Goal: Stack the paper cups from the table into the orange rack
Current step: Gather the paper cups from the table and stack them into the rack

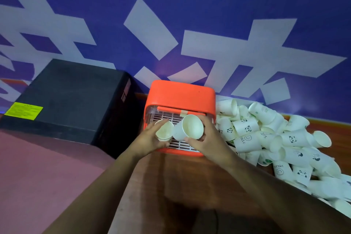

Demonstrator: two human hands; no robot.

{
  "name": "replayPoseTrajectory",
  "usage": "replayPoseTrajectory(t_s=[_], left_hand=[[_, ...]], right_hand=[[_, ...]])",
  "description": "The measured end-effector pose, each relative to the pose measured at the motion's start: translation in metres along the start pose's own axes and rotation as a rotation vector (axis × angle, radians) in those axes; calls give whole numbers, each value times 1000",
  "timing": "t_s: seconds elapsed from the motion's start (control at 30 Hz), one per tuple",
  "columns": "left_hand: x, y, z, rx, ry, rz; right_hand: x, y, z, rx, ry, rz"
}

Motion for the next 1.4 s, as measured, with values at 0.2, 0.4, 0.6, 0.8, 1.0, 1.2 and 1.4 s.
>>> replayPoseTrajectory(t_s=[0.2, 0.4, 0.6, 0.8, 1.0, 1.2, 1.4], left_hand=[[-2, 27, 1, -73, -8, -178], [-12, 33, 2, -1, 18, -220], [-15, 33, 3, 8, 22, -242], [-15, 40, 3, -11, 26, -266], [-12, 47, 2, 14, 14, -318], [-9, 49, 0, 41, 47, -311], [-1, 54, 3, 13, 43, -296]], right_hand=[[15, 6, 10, -16, 66, 0], [34, 19, 20, -54, 76, -219], [44, 33, 32, -101, 63, -295], [56, 13, 42, -4, 161, -442], [65, 11, 46, -67, 238, -455], [65, -8, 49, 13, 287, -428], [72, -23, 54, 116, 233, -231]])
Point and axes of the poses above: each hand's wrist, its own z-axis towards the middle knuckle, its own x-axis out of the palm, y = z × x, the point moved 2 cm from there along z, towards the middle knuckle, and after that the axes turned 7 degrees about y, right-handed, at the moved point
